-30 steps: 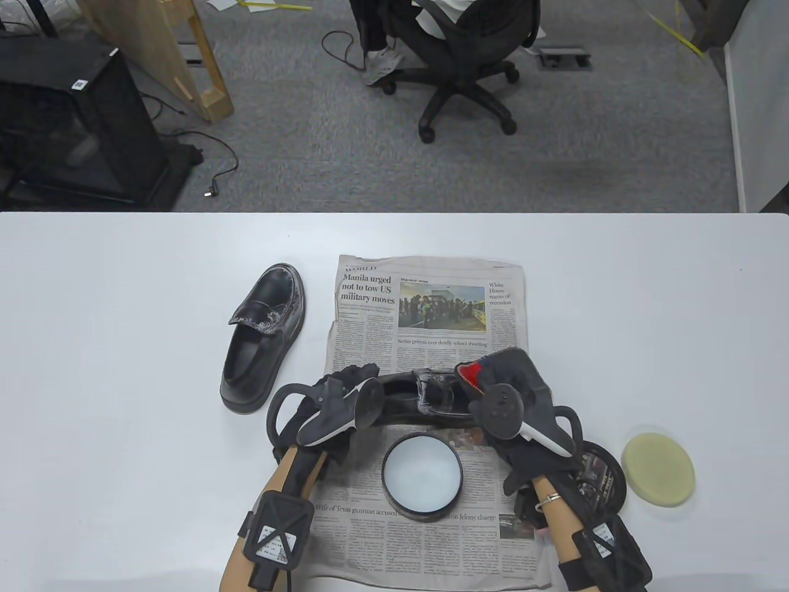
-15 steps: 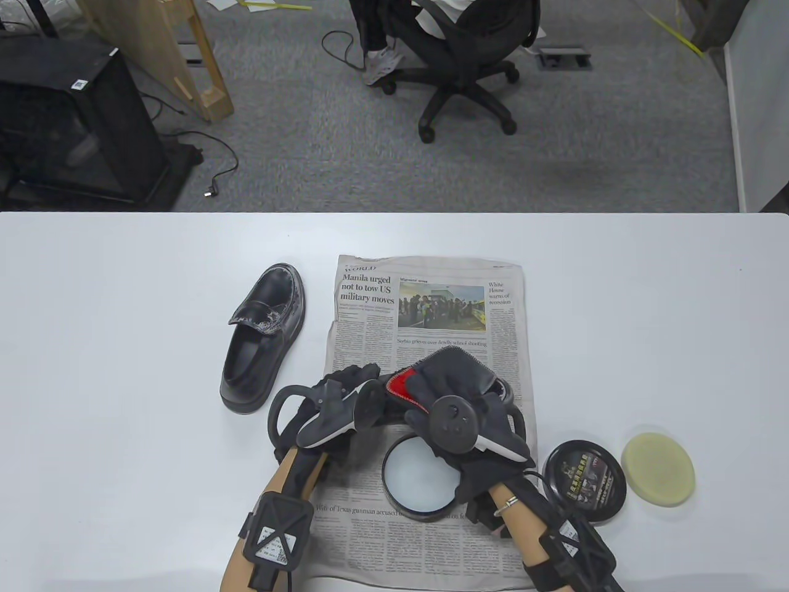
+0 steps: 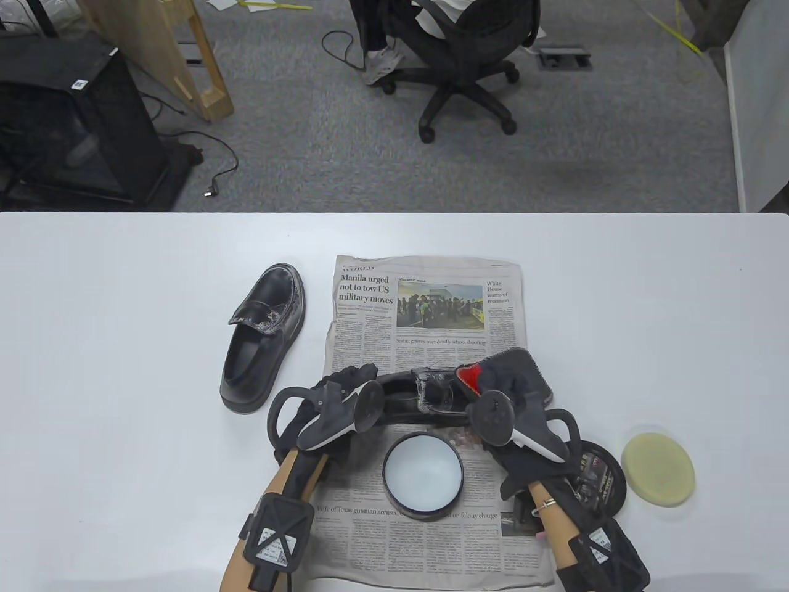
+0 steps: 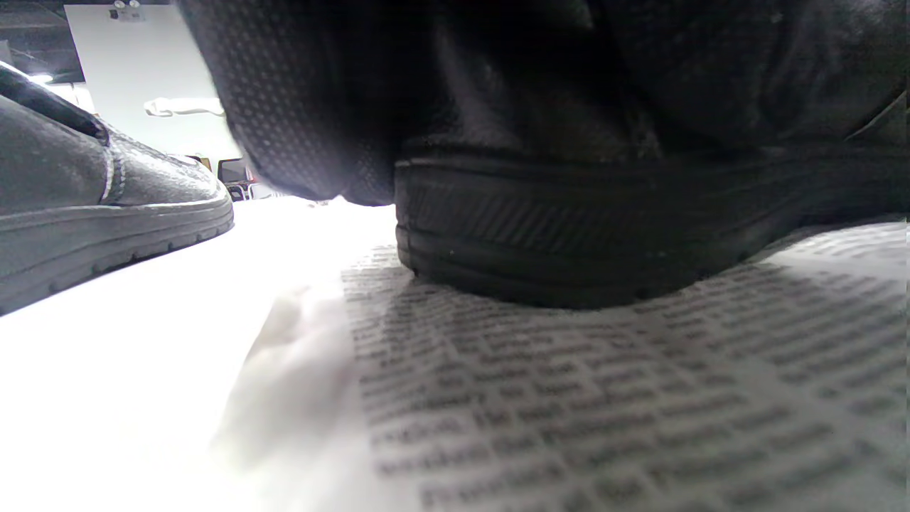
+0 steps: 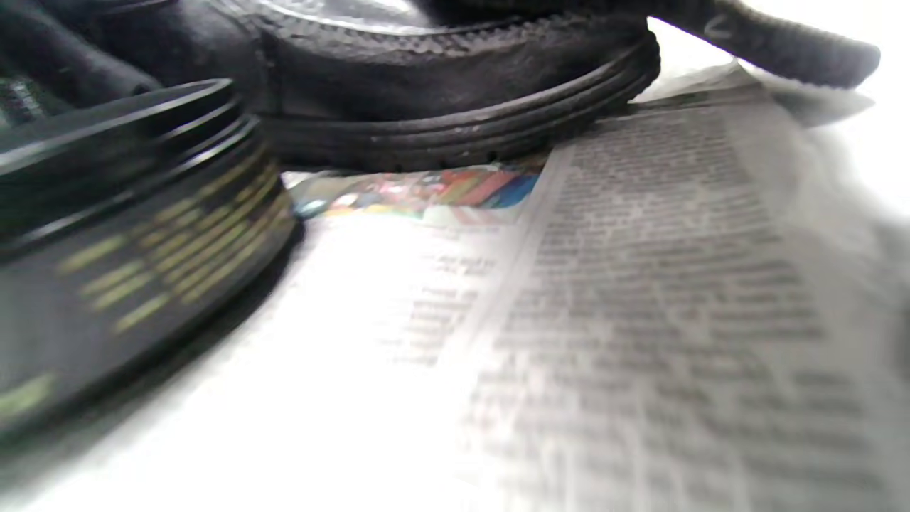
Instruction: Dip and apply leather care cream with polishing sponge on shoes
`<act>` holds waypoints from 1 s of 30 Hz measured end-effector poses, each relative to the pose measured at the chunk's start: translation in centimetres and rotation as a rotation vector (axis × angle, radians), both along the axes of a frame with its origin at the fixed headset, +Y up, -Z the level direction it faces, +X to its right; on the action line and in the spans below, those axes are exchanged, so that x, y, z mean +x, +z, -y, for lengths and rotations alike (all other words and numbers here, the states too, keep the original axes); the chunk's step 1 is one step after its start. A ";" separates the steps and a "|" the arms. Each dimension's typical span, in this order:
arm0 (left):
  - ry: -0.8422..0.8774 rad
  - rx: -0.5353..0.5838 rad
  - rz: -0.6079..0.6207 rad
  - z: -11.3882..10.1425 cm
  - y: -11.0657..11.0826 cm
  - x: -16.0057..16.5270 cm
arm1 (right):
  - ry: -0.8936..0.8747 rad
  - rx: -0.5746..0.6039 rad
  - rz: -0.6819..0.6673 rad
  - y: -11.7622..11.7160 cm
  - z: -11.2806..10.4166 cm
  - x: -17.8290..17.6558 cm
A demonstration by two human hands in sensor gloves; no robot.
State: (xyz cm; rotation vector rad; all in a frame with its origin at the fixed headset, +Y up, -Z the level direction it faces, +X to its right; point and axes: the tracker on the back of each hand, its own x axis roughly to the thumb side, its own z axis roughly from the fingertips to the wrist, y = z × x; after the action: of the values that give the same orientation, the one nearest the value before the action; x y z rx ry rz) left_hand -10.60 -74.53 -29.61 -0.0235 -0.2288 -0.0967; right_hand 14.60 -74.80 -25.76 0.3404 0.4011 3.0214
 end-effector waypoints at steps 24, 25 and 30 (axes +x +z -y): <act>0.008 0.004 0.005 0.1 0.1 -0.1 | -0.093 -0.025 0.080 -3.1 0.2 -0.3; 0.010 0.004 0.004 0.1 0.1 -0.1 | -0.081 -0.024 0.082 -2.6 0.2 0.2; 0.017 0.005 -0.002 0.1 0.1 -0.1 | -0.002 -0.021 0.013 -0.7 -0.7 -0.3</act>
State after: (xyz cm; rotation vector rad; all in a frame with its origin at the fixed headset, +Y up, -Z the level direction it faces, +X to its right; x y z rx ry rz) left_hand -10.67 -74.67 -29.53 -0.0169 -0.2267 -0.0802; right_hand 14.34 -74.10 -26.44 0.3200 0.4306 3.0131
